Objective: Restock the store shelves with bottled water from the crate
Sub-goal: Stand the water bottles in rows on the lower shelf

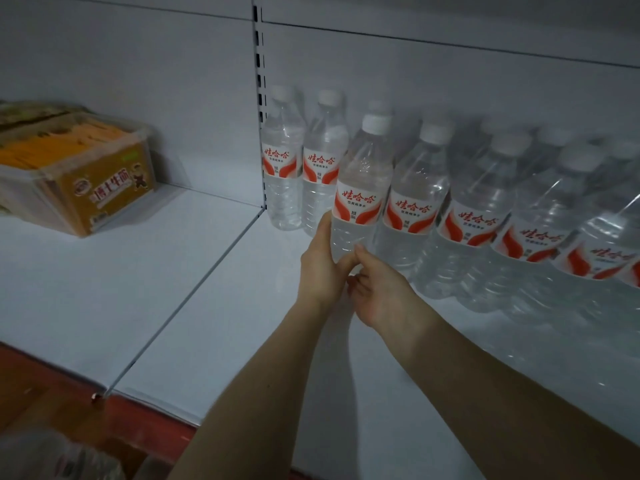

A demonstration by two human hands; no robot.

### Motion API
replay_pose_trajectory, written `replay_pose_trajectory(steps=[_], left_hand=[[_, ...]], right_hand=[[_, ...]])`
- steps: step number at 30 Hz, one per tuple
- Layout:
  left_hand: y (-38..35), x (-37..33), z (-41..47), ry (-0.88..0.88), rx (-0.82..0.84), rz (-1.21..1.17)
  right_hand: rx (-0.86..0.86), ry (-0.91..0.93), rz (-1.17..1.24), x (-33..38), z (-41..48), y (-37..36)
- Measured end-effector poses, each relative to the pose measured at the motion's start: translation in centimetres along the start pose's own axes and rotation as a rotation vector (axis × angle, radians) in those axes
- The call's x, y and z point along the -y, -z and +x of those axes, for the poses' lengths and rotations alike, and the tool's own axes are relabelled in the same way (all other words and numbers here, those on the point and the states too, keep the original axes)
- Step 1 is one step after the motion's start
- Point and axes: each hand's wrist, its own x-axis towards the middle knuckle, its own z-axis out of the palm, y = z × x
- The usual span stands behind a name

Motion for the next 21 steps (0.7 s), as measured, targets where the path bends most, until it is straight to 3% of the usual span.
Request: replay_pose_trajectory(steps=[9,14,18,21], left_hand=[[-1.0,-0.5,0.7,0.022,-0.019,0.012],[-1.0,-0.6,0.6,0.029,-0.028,0.027],[-1.3,-1.0,0.4,0.124,-0.008,0.057],[-1.5,-1.5,-1.3,0.248,-0.082,0.083]], right_hand=[[0.183,0.116,-0.071,-2.0,2.1,3.2],[0.153,0.223,-0.175,-2.8,2.8,3.8],[0.136,0.237,-0.198,-2.8,2.5,3.7],[0.174,0.186,-0.192,-2.8,1.1,4.6]])
